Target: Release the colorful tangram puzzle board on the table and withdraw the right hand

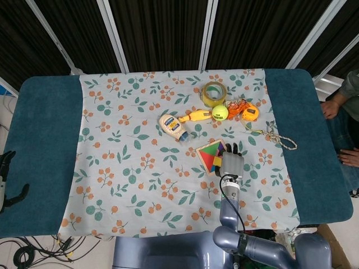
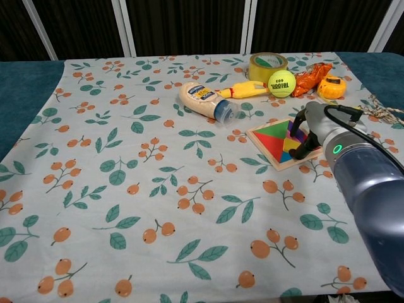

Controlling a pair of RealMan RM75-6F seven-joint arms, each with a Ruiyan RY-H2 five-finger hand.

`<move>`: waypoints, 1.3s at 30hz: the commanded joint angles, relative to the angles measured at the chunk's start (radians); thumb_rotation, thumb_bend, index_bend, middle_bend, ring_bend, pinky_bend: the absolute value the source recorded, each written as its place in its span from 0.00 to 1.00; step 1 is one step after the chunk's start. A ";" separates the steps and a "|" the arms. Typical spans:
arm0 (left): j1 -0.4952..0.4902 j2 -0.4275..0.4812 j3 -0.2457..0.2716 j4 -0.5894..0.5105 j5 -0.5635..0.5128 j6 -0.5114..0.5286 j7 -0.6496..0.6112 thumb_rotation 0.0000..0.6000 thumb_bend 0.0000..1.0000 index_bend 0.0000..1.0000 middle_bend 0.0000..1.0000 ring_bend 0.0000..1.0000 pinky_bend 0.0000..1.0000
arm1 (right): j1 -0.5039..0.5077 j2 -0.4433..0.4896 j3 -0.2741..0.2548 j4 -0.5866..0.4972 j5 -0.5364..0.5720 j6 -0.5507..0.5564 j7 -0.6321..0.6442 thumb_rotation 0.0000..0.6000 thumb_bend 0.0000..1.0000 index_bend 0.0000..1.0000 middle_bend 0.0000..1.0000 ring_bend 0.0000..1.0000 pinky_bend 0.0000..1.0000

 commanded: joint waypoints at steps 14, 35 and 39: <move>0.000 -0.001 -0.001 -0.001 -0.002 0.001 0.001 1.00 0.35 0.00 0.04 0.03 0.01 | 0.007 0.002 -0.005 -0.028 -0.015 0.001 0.002 1.00 0.27 0.39 0.11 0.01 0.27; -0.001 -0.001 -0.001 0.000 -0.002 0.000 0.000 1.00 0.35 0.00 0.04 0.03 0.01 | 0.023 -0.012 -0.015 -0.005 0.000 0.003 -0.040 1.00 0.27 0.48 0.10 0.00 0.27; 0.000 -0.001 -0.001 0.000 -0.002 0.000 0.000 1.00 0.35 0.00 0.04 0.03 0.01 | 0.023 -0.013 -0.015 -0.004 0.003 0.003 -0.043 1.00 0.27 0.48 0.10 0.00 0.27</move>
